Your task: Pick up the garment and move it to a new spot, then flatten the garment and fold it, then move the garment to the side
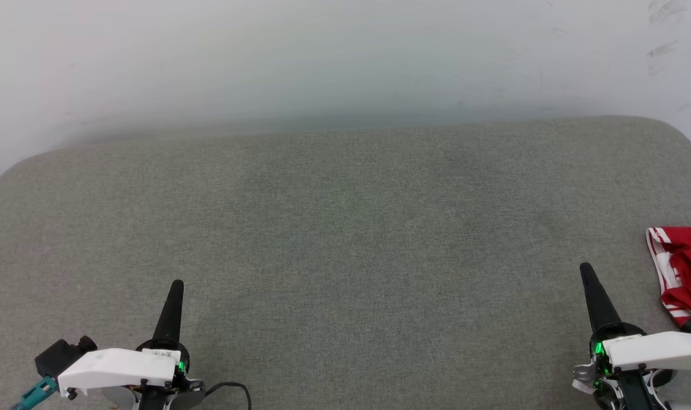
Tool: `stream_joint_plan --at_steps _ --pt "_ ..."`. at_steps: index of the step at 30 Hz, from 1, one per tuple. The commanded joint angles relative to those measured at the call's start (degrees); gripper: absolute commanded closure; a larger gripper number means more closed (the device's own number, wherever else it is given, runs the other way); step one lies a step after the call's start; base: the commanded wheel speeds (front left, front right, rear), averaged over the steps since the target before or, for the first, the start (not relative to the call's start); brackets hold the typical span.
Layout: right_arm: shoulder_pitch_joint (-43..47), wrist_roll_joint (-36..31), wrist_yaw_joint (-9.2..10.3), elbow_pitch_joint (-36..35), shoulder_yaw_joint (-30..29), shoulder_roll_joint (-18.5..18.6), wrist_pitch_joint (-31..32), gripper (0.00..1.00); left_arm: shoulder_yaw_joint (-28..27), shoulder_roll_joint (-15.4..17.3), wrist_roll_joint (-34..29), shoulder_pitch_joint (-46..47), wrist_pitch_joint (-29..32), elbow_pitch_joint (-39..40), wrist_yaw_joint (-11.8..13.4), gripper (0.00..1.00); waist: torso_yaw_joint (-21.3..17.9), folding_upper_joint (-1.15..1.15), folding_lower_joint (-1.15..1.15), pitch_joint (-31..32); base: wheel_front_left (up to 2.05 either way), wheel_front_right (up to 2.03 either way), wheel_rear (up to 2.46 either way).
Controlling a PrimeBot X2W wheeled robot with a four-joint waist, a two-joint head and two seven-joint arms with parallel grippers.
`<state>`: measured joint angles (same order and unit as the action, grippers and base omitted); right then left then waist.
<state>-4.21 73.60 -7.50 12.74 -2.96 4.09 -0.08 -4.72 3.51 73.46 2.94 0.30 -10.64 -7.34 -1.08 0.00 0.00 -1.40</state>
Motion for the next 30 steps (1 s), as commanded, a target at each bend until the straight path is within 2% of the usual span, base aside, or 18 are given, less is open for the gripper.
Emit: stream_joint_plan --at_steps 1,30 --pt "-1.1 1.1 0.01 -0.2 -0.1 0.3 0.2 1.00 -0.3 0.4 1.1 1.3 0.2 0.1 -0.2 1.00 0.0 0.00 0.00 0.0 0.00 0.00 0.00" --pt "-2.0 14.3 0.02 0.8 -1.5 0.0 3.9 1.00 -0.7 0.2 14.0 2.8 4.0 -2.4 -0.2 1.00 0.7 0.00 0.00 0.8 0.00 0.00 0.00"
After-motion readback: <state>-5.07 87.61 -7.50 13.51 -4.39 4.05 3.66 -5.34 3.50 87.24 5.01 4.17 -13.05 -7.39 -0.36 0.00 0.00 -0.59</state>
